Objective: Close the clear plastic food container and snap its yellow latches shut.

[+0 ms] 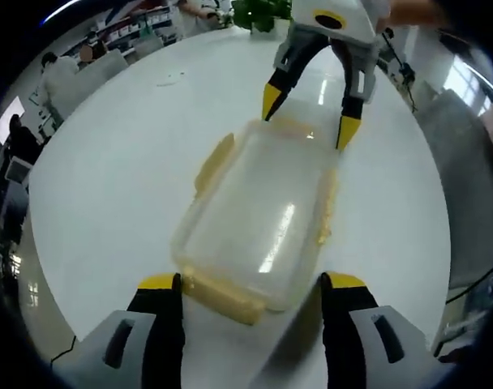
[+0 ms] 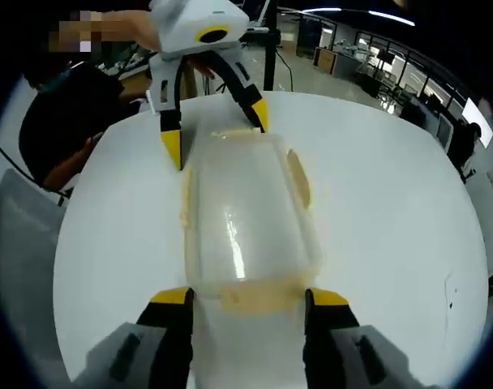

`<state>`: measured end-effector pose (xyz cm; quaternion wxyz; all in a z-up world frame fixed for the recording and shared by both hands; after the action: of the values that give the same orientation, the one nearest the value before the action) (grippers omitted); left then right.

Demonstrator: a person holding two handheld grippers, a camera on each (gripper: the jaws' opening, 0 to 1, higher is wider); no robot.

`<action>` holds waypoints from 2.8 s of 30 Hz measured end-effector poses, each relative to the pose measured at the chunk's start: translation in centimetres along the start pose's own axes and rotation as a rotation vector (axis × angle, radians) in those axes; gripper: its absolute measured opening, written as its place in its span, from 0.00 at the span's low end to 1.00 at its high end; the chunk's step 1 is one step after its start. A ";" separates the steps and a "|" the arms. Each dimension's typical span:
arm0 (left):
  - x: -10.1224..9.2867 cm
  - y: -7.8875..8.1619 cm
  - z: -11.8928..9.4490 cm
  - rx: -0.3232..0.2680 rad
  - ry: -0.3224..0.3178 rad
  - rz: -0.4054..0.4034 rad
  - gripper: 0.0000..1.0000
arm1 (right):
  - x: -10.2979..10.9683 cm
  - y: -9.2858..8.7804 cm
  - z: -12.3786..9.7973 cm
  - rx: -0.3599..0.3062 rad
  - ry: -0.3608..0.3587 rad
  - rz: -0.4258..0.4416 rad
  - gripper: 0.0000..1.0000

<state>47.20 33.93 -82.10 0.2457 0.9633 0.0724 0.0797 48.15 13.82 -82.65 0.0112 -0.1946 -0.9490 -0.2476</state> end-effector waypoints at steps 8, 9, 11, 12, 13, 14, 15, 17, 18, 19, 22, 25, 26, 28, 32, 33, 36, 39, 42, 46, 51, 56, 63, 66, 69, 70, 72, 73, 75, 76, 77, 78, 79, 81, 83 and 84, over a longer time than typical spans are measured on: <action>0.4 -0.2 0.0 -0.039 0.007 -0.004 0.63 | -0.6 0.5 -0.5 0.068 0.045 -0.068 0.36; 0.3 -0.2 0.0 -0.038 0.008 -0.003 0.63 | -0.6 0.5 -0.5 0.074 0.046 -0.067 0.36; 0.3 -0.1 0.0 -0.037 0.007 0.000 0.63 | -0.5 0.4 -0.4 0.086 0.038 -0.087 0.36; 0.3 -0.1 0.1 -0.038 0.006 0.000 0.63 | -0.4 0.4 -0.4 0.092 0.031 -0.098 0.36; 0.3 -0.2 0.0 -0.038 0.005 0.001 0.62 | -0.4 0.4 -0.4 0.094 0.030 -0.097 0.36; 0.3 -0.2 0.1 -0.038 -0.003 0.013 0.62 | -0.5 0.4 -0.4 0.096 0.029 -0.093 0.36; 0.3 -0.2 0.0 -0.033 -0.012 0.025 0.62 | -0.5 0.4 -0.5 0.097 0.029 -0.093 0.36; 0.3 -0.3 -0.1 0.002 -0.052 0.082 0.60 | -0.6 0.4 -0.5 0.101 0.031 -0.095 0.36; 0.5 -0.2 -0.1 0.019 -0.062 0.095 0.59 | -0.6 0.3 -0.5 0.104 0.033 -0.097 0.36; 0.6 -0.2 -0.1 0.031 -0.070 0.117 0.59 | -0.6 0.3 -0.5 0.105 0.033 -0.099 0.36; 1.1 -0.2 -0.2 0.065 -0.114 0.203 0.56 | -0.6 0.3 -0.4 0.106 0.033 -0.098 0.36; 1.4 -0.4 -0.3 0.081 -0.146 0.265 0.54 | -0.7 0.1 -0.5 0.100 0.036 -0.097 0.36; 1.4 -0.4 -0.3 0.091 -0.159 0.291 0.52 | -0.8 0.1 -0.5 0.097 0.038 -0.097 0.36; 1.7 -0.7 -0.8 0.139 -0.200 0.399 0.38 | -0.8 0.1 -0.5 0.105 0.046 -0.124 0.36; 1.8 -0.8 -0.2 0.138 -0.188 0.362 0.37 | -0.7 0.2 -0.5 0.102 0.043 -0.116 0.36; 1.8 -0.9 -0.1 0.138 -0.185 0.359 0.38 | -0.7 0.2 -0.5 0.102 0.041 -0.115 0.36; 1.7 -0.9 -0.1 0.126 -0.174 0.339 0.37 | -0.7 0.2 -0.4 0.108 0.037 -0.114 0.36; 1.7 -0.9 -0.1 0.119 -0.170 0.328 0.37 | -0.6 0.3 -0.4 0.121 0.039 -0.108 0.36; 1.6 -0.7 -0.1 0.137 -0.179 0.330 0.37 | -0.3 0.3 -0.5 0.117 0.062 -0.082 0.36; 1.0 -0.2 -0.4 0.148 -0.188 0.335 0.37 | 0.1 0.0 -0.6 0.131 0.062 -0.115 0.36; 0.5 0.6 -1.8 0.147 -0.191 0.336 0.37 | 0.6 0.2 -1.4 0.130 0.073 -0.110 0.36; -0.1 1.1 -2.9 0.153 -0.189 0.333 0.37 | 1.2 0.4 -2.4 0.106 0.088 -0.112 0.36; -0.1 2.2 -4.3 0.165 -0.149 0.325 0.37 | 1.3 1.1 -4.5 0.073 0.057 -0.120 0.36; -0.2 2.9 -5.0 0.156 -0.140 0.325 0.37 | 1.4 1.0 -5.6 0.069 0.047 -0.124 0.36; -0.2 3.7 -5.7 0.165 -0.116 0.330 0.37 | 1.4 1.2 -6.6 0.057 0.029 -0.127 0.36; -0.2 3.9 -5.8 0.170 -0.110 0.332 0.37 | 1.5 1.2 -6.8 0.056 0.023 -0.132 0.36; -0.2 4.5 -6.1 0.182 -0.101 0.346 0.37 | 1.4 1.3 -7.3 0.056 0.016 -0.133 0.36; 0.0 4.6 -6.2 0.183 -0.098 0.348 0.37 | 1.3 1.2 -7.5 0.057 0.011 -0.135 0.36; 0.3 4.8 -6.5 0.181 -0.096 0.351 0.37 | 1.3 1.2 -7.9 0.057 0.007 -0.137 0.36; 0.3 5.0 -6.6 0.182 -0.091 0.355 0.37 | 1.3 1.1 -8.2 0.056 0.005 -0.136 0.36; 0.3 5.2 -6.7 0.185 -0.088 0.358 0.37 | 1.3 1.2 -8.4 0.054 0.002 -0.136 0.36; 0.4 5.5 -6.9 0.203 -0.075 0.371 0.37 | 1.4 1.2 -8.6 0.053 0.000 -0.138 0.36; 0.3 5.8 -7.0 0.209 -0.071 0.382 0.37 | 1.5 1.2 -8.8 0.055 -0.001 -0.144 0.36; 0.2 6.2 -7.3 0.207 -0.074 0.378 0.37 | 1.4 1.1 -9.1 0.063 -0.004 -0.152 0.36; 0.2 6.6 -7.5 0.200 -0.070 0.374 0.37 | 1.3 0.9 -9.5 0.067 -0.009 -0.152 0.36; 0.2 6.7 -7.5 0.199 -0.068 0.375 0.37 | 1.3 0.8 -9.6 0.067 -0.012 -0.152 0.36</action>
<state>46.69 31.58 -72.29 0.1326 0.9816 -0.1090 0.0838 46.53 10.41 -73.72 -0.0067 -0.1230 -0.9689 -0.2148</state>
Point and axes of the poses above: the point that each gripper's makers call its tool centre point, and the gripper's own axes: z roughly forward along the fingers, x roughly to its left, y roughly out of its top, the point moved 7 cm from there along -z, roughly backward along the fingers, and after that the axes turned 14 degrees about z, right-handed, at the moved point
